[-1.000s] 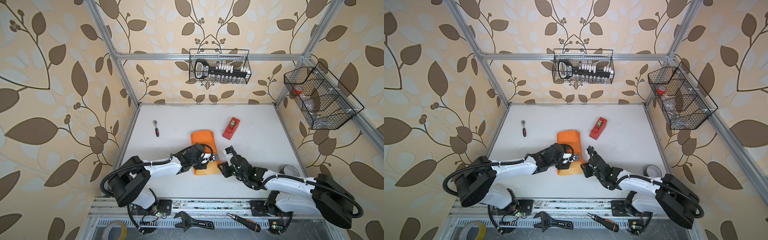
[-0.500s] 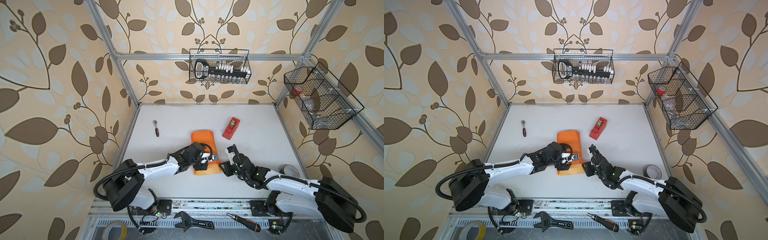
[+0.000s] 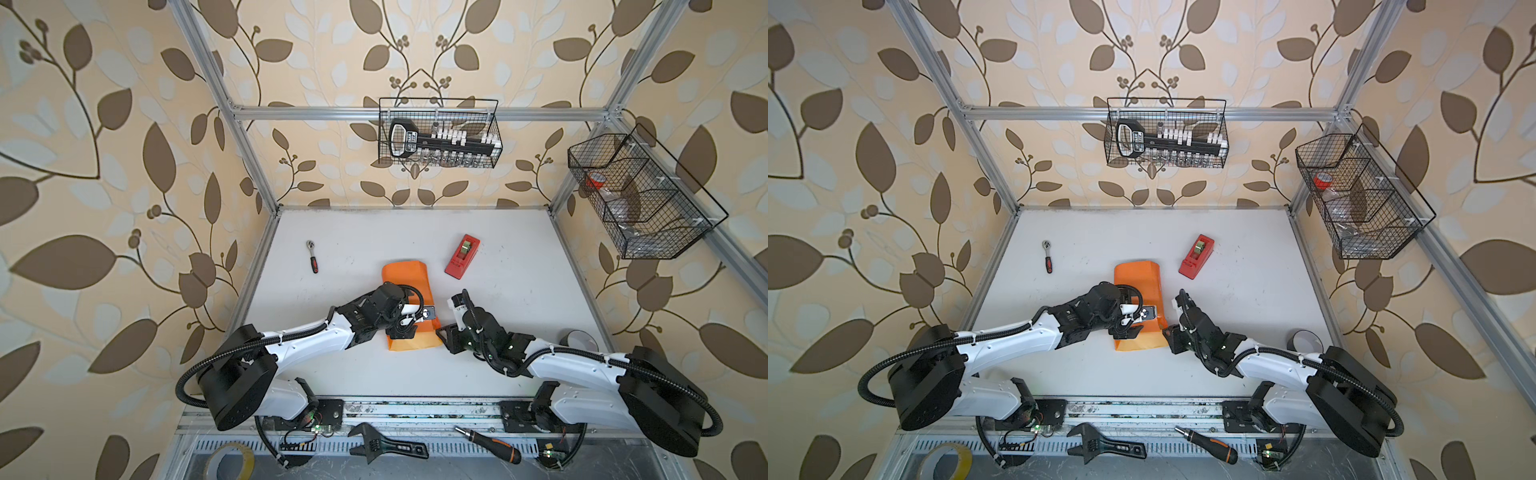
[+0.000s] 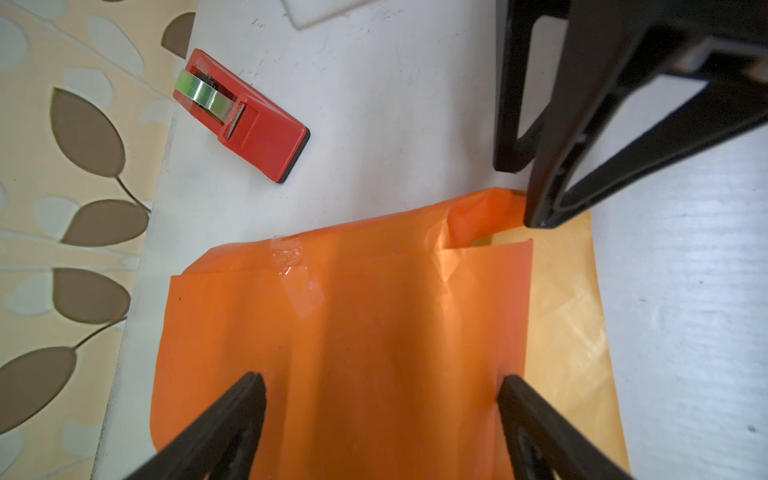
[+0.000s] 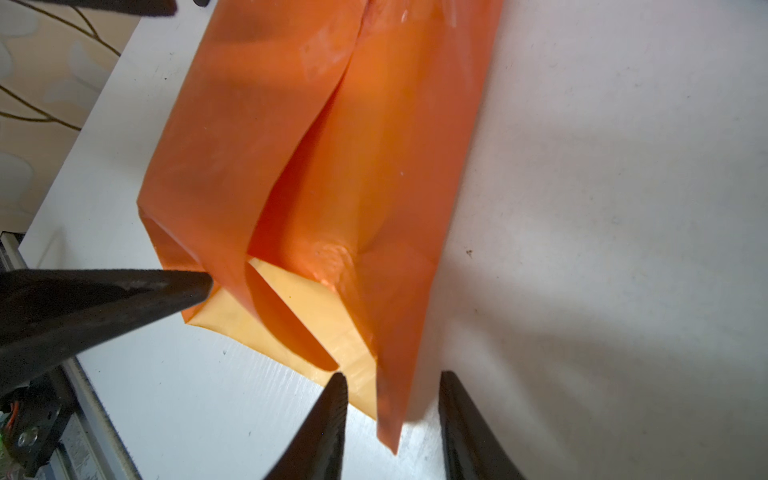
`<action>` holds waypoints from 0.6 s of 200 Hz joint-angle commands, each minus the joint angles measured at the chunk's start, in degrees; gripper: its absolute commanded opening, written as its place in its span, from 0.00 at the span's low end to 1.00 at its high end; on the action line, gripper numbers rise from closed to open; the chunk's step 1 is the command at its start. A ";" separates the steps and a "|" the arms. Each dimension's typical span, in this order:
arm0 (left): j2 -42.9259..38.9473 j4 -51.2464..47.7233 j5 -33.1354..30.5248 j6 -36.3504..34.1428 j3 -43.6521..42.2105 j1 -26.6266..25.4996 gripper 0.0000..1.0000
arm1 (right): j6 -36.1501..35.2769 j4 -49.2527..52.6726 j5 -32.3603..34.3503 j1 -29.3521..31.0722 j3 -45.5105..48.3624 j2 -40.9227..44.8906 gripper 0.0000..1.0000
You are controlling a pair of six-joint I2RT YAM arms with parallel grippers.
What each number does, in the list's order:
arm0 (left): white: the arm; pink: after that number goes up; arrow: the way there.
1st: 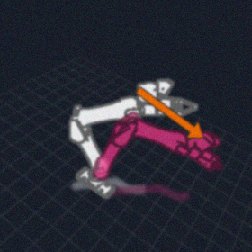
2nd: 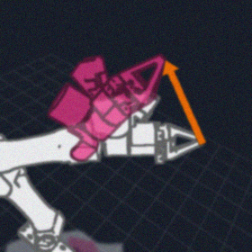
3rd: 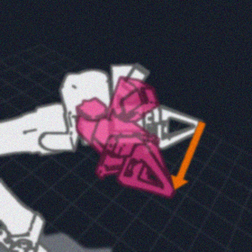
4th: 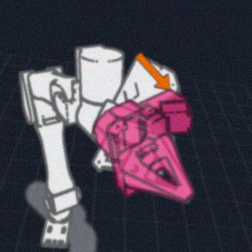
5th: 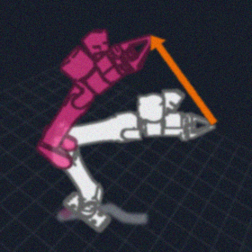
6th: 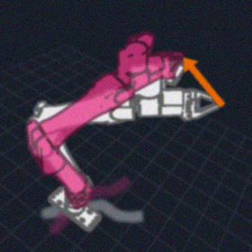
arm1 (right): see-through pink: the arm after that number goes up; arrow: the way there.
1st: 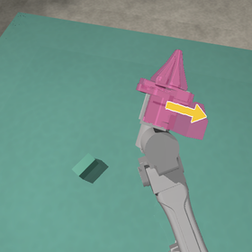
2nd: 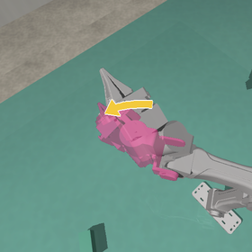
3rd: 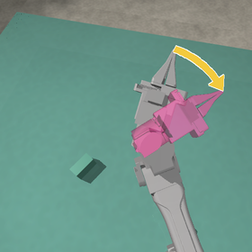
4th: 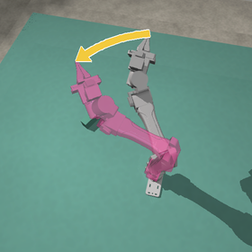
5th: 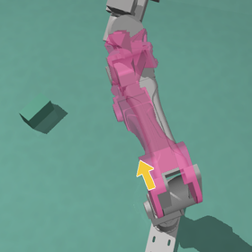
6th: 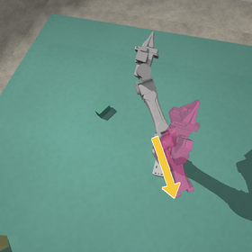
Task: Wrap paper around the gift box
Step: 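Press the end flap down with the left gripper while the right gripper releases the paper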
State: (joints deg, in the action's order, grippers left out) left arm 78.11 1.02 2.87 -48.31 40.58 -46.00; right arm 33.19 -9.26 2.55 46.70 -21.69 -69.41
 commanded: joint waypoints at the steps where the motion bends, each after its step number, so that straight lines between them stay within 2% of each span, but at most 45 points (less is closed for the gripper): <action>1: 1.44 -0.19 0.84 -2.66 2.10 0.90 0.87 | -0.01 -0.75 -0.33 -0.37 1.13 -0.20 0.38; 39: 4.07 -0.43 -0.58 -3.30 2.20 0.98 0.81 | -0.31 -0.16 -0.44 -0.79 0.95 0.23 0.38; 84: 7.31 -1.52 -1.97 -3.65 1.82 0.99 0.79 | -0.67 0.60 -1.55 -2.04 0.73 1.19 0.38; 120: 8.29 -3.06 -3.32 -4.24 2.03 0.99 0.79 | -0.54 0.90 -5.00 -3.65 1.04 3.56 0.39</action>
State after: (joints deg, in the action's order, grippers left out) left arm 84.60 1.76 0.86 -49.43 41.67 -45.65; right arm 33.15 -9.15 0.45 44.03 -21.69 -68.12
